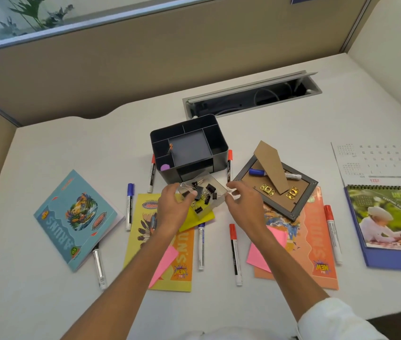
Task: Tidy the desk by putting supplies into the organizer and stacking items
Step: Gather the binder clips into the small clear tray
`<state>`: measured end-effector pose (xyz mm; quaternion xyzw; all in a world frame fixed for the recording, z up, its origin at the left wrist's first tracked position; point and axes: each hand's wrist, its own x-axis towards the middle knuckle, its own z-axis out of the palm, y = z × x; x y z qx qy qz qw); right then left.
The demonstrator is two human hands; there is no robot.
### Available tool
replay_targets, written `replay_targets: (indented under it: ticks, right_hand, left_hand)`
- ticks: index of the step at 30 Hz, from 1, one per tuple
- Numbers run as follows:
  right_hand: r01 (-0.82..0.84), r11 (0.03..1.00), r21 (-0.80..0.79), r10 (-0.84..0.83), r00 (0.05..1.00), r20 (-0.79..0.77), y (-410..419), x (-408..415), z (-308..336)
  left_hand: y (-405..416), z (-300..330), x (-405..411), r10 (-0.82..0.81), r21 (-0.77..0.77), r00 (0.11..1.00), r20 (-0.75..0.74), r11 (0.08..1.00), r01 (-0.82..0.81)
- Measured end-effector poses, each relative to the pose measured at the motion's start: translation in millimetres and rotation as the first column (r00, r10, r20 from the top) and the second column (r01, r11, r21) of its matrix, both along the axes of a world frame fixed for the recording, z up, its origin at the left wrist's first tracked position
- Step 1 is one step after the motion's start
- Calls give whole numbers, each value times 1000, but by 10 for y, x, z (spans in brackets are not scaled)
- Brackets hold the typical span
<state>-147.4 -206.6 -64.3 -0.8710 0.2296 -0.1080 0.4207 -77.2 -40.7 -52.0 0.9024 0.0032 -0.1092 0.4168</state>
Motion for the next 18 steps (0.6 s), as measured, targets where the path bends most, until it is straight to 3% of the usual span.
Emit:
replay_targets:
  ticks: [5, 10, 13, 16, 18]
  right_hand:
    - [53, 984, 169, -45, 998, -50, 79, -84, -108]
    - [-63, 995, -77, 58, 997, -57, 140, -49, -112]
    - [-119, 986, -118, 116, 993, -36, 125, 26, -53]
    - [-185, 982, -19, 184, 981, -53, 142, 83, -60]
    - [-160, 985, 69, 164, 985, -60, 170, 86, -79]
  left_hand:
    - [34, -111, -46, -257, 291, 966, -30, 922, 255]
    - [42, -73, 21, -380, 520, 925, 17, 794, 316]
    - [80, -29, 50, -445, 511, 895, 21, 775, 373]
    - [95, -52, 4, -449, 421, 891, -72, 796, 435]
    - [89, -82, -21, -447, 401, 893, -47, 811, 427]
